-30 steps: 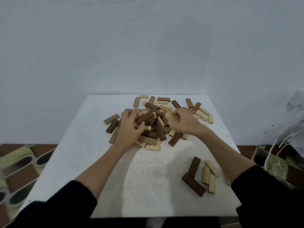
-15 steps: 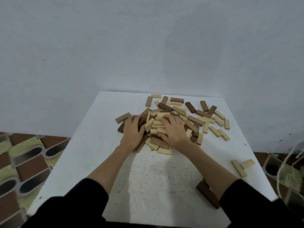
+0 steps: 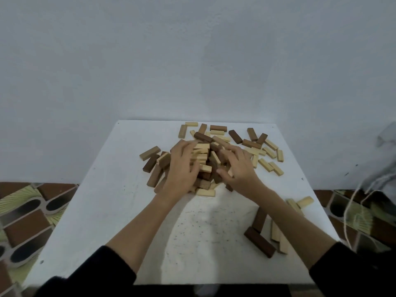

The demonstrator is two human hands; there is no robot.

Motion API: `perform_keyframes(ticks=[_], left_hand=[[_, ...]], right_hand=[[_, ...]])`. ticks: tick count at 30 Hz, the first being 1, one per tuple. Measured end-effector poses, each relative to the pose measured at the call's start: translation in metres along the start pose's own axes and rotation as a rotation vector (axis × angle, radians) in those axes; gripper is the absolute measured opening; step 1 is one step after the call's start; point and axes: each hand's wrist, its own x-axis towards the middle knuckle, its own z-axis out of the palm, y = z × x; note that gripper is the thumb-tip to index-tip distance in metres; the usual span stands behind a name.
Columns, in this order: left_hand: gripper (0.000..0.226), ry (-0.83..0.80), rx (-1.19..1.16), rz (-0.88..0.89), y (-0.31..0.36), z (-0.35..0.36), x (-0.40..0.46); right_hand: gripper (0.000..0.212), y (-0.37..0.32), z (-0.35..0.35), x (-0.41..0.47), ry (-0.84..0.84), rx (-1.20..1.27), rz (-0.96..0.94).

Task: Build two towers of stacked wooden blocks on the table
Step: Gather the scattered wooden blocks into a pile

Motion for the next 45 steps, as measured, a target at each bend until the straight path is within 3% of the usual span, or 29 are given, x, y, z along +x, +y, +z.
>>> perform_keyframes(ticks=[2,7,11,15,19,24,27,30,40,45], left_hand=[[0.041,-0.096,-0.047,0.026,0.022,0.012,-0.012],[0.040,-0.471,0.024,0.203,0.053,0.052,-0.047],[0.040,-0.635,0.076,0.169,0.076,0.082,-0.072],[0.044,-0.610,0.178,0.087,0.086,0.104,-0.074],[0.035,-0.616,0.107,0.063,0.087,0.107,-0.066],[0.042,-0.719,0.088,0.091,0.079,0.097,-0.059],[0.071,-0.864,0.100,0.106,0.079,0.088,-0.060],[0.088,-0.914,0.192,0.184,0.077,0.084,-0.063],[0.047,-0.826,0.129,0.121,0.069,0.082,-0.061],[0.035,-0.782,0.028,0.008,0.074,0.079,-0.056]], right_hand=[[0.047,0.018,-0.013,-0.024,0.017,-0.027,0.064],[0.043,0.063,-0.043,-0.082,-0.134,-0.123,0.351],[0.043,0.075,-0.059,-0.109,-0.174,-0.220,0.581],[0.037,0.081,-0.059,-0.115,-0.187,-0.203,0.649],[0.029,0.088,-0.057,-0.109,-0.183,-0.190,0.634],[0.038,0.091,-0.065,-0.108,-0.169,-0.204,0.643],[0.052,0.092,-0.068,-0.111,-0.267,-0.333,0.633],[0.053,0.092,-0.067,-0.112,-0.272,-0.272,0.640],[0.043,0.093,-0.064,-0.112,-0.190,-0.108,0.632],[0.029,0.099,-0.066,-0.117,-0.152,0.033,0.760]])
